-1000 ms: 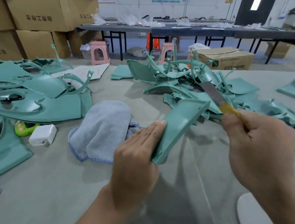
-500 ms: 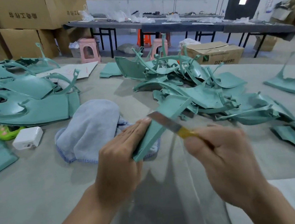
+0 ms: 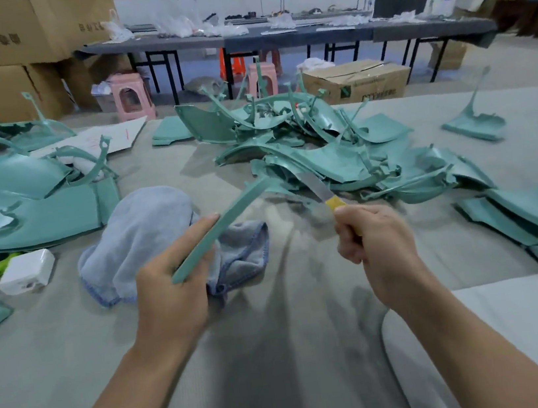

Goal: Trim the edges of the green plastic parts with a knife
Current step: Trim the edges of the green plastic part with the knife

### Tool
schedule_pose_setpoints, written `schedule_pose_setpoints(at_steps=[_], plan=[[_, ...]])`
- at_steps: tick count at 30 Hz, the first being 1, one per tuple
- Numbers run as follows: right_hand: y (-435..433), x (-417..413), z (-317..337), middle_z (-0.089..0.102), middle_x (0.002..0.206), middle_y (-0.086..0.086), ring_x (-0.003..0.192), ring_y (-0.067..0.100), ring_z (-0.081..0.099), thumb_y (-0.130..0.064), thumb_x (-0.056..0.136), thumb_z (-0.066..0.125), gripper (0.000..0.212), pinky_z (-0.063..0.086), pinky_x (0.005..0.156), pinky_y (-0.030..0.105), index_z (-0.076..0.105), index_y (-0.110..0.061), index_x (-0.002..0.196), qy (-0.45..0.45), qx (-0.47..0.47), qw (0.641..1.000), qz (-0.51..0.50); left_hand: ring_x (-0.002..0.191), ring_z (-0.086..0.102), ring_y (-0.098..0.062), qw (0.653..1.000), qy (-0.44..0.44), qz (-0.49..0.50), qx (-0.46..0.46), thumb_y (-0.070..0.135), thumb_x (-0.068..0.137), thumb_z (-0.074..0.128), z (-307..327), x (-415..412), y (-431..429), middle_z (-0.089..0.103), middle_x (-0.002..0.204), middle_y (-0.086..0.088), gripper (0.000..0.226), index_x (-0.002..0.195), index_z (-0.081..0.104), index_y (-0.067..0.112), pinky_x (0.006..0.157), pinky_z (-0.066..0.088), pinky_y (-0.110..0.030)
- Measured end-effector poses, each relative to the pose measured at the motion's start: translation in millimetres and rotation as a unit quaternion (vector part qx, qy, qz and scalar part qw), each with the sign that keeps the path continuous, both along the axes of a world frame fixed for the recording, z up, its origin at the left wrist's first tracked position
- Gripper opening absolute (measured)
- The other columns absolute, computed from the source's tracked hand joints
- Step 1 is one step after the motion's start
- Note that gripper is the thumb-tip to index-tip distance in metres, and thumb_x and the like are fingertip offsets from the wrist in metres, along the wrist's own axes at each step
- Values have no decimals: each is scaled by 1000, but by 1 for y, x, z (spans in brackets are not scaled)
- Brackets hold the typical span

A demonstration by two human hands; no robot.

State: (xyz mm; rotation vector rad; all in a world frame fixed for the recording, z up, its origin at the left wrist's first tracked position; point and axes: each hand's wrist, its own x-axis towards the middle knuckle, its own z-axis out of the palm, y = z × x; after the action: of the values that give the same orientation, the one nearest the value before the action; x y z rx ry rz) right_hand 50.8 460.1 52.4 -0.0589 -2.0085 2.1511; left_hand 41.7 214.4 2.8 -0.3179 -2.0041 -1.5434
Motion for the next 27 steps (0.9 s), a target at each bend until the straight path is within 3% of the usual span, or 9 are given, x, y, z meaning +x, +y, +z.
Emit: schedule_pose_setpoints(at_steps=[3, 5, 7, 10, 13, 16, 19, 23, 27], plan=[[-2, -1, -2, 36, 53, 4, 49, 17, 28, -16, 90, 58, 40, 22, 52, 30, 49, -17, 51, 65, -71, 994, 50, 93, 68, 4, 999, -28, -41, 12, 28, 96, 64, 2, -1, 0, 75, 105, 20, 29, 120, 72, 43, 80, 50, -10], [-11, -4, -3, 36, 55, 4, 53, 17, 29, -25, 88, 58, 37, 25, 51, 26, 45, -16, 55, 95, -25, 989, 110, 105, 69, -4, 997, -35, -61, 32, 27, 95, 65, 2, 1, 2, 74, 116, 13, 29, 121, 73, 36, 87, 51, -16], [-16, -12, -9, 36, 54, 1, 52, 15, 29, -26, 90, 56, 38, 26, 52, 28, 43, -16, 56, 45, 79, 993, 78, 112, 68, -7, 996, -39, -69, 40, 24, 94, 66, 4, 4, 4, 72, 122, 12, 29, 121, 74, 34, 92, 51, -20], [-13, -18, -17, 36, 50, 0, 46, 14, 28, -22, 90, 58, 40, 24, 53, 34, 44, -16, 53, -50, 190, 979, -53, 90, 69, 6, 997, -24, -59, 48, 13, 95, 68, 10, 7, 6, 76, 103, 18, 30, 113, 76, 36, 75, 51, -8], [-9, -14, -8, 37, 57, 5, 53, 14, 30, -21, 92, 56, 38, 26, 50, 26, 44, -9, 58, 74, 20, 996, 52, 65, 61, 7, 994, -25, -64, 80, 5, 96, 66, 12, 5, 8, 74, 77, 16, 41, 103, 78, 44, 59, 50, -9], [-20, -14, -2, 40, 58, 5, 53, 15, 32, -19, 95, 55, 36, 26, 52, 27, 49, -10, 61, 47, 32, 991, 120, 67, 62, 7, 992, -28, -69, 101, 4, 93, 67, 10, 1, 9, 74, 80, 18, 34, 104, 80, 34, 62, 51, -12], [-19, -16, -11, 38, 49, 0, 46, 16, 31, -21, 91, 58, 38, 24, 52, 32, 46, -18, 55, -100, 212, 971, -38, 69, 62, 10, 990, -32, 3, 139, 10, 87, 71, 9, -7, 7, 72, 75, 25, 26, 85, 80, 34, 65, 49, -11], [-21, -9, -10, 34, 52, 3, 50, 17, 29, -23, 83, 57, 35, 22, 50, 34, 41, -17, 52, 18, 94, 995, 42, 88, 73, -4, 970, -64, 4, 235, 17, 81, 72, 12, -14, 4, 78, 94, 15, 27, 90, 79, 42, 75, 56, -21], [-26, -13, -24, 40, 53, 3, 52, 16, 35, -31, 81, 57, 36, 29, 56, 39, 46, -16, 50, 6, 206, 978, 21, 66, 73, -15, 932, -135, 25, 337, 11, 80, 72, 13, -18, 7, 78, 84, 6, 16, 89, 80, 23, 56, 59, -28]])
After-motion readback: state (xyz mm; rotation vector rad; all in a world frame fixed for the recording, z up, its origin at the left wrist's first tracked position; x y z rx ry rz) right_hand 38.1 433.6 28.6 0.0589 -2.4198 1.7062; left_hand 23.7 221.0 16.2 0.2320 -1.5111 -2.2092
